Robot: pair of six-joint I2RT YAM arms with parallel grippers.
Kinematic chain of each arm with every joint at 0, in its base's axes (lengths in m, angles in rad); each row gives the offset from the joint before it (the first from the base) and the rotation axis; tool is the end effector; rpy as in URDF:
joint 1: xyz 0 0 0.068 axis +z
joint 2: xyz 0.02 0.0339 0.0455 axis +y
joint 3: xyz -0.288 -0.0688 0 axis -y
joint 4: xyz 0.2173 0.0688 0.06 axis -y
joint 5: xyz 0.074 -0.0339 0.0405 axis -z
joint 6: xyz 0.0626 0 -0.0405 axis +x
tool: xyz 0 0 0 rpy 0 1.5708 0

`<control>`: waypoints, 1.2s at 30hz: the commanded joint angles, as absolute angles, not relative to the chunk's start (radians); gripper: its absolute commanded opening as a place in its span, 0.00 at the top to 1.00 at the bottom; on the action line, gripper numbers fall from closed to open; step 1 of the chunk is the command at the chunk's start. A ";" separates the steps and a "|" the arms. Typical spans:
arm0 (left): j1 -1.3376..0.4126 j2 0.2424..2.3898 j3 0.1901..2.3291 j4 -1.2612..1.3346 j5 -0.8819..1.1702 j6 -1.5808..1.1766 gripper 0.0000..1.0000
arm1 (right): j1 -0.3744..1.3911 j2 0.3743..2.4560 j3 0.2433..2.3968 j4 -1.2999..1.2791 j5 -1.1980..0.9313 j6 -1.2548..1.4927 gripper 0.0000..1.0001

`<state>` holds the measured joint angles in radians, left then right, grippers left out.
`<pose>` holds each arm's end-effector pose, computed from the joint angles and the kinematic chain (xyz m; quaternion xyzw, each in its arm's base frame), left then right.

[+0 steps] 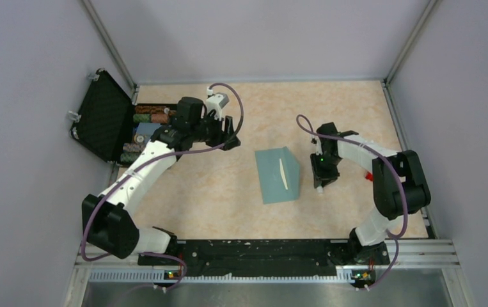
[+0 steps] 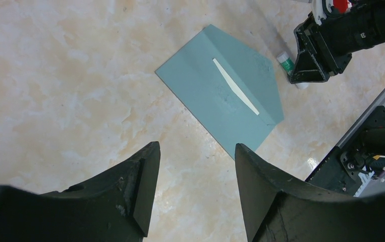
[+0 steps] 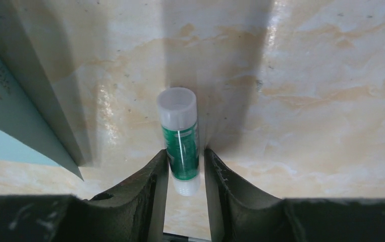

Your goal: Place the letter into the envelope and seal it

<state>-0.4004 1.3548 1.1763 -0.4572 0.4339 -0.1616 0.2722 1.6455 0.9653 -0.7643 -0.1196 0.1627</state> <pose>0.2550 -0.1365 0.3376 0.2002 0.8540 -0.3067 0.3696 0.2535 0.0785 0.1756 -0.0583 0.9945 0.0718 0.0486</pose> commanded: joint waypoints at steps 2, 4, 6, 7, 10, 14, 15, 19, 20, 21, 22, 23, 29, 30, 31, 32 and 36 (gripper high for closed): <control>-0.395 1.321 1.196 -0.429 0.461 -0.152 0.39 | 0.279 1.665 0.984 -0.761 -0.043 0.159 0.77; -0.395 1.322 1.194 -0.422 0.470 -0.154 0.39 | 0.280 1.657 0.987 -0.765 -0.055 0.139 0.87; -0.396 1.322 1.193 -0.418 0.485 -0.147 0.39 | 0.278 1.623 1.000 -0.775 -0.082 0.114 0.96; -0.396 1.319 1.193 -0.416 0.503 -0.131 0.40 | 0.279 1.599 1.014 -0.783 -0.115 0.082 1.00; -0.409 1.259 1.168 -0.394 0.599 0.028 0.42 | 0.277 1.507 1.073 -0.813 -0.253 -0.032 1.00; -0.500 1.096 1.045 -0.282 0.613 0.472 0.41 | 0.278 1.449 1.209 -0.949 -0.581 -0.234 1.00; -0.526 1.056 1.017 -0.270 0.628 0.605 0.41 | 0.279 1.451 1.241 -1.000 -0.667 -0.274 1.00; -0.626 0.966 0.922 -0.176 0.646 0.998 0.36 | 0.308 1.493 1.332 -1.128 -0.892 -0.289 1.00; -0.648 0.966 0.911 -0.154 0.646 1.066 0.35 | 0.320 1.496 1.341 -1.129 -0.933 -0.268 1.00; -0.669 0.973 0.904 -0.136 0.648 1.128 0.34 | 0.329 1.489 1.344 -1.116 -0.961 -0.243 1.00; -0.685 0.984 0.903 -0.122 0.651 1.178 0.31 | 0.338 1.482 1.343 -1.092 -0.984 -0.212 1.00; -0.701 0.998 0.908 -0.120 0.654 1.230 0.29 | 0.344 1.477 1.344 -1.067 -1.002 -0.179 1.00; -0.779 1.089 0.927 -0.149 0.645 1.490 0.29 | 0.422 1.491 1.382 -1.017 -1.033 -0.091 1.00; -0.792 1.102 0.930 -0.149 0.640 1.506 0.29 | 0.437 1.494 1.383 -1.016 -1.034 -0.086 1.00; -0.805 1.113 0.935 -0.150 0.634 1.519 0.30 | 0.449 1.495 1.383 -1.010 -1.041 -0.072 1.00; -0.815 1.121 0.938 -0.153 0.630 1.532 0.30 | 0.455 1.496 1.379 -0.999 -1.046 -0.058 1.00; -0.839 1.148 0.949 -0.181 0.620 1.574 0.31 | 0.466 1.487 1.355 -0.956 -1.065 -0.008 1.00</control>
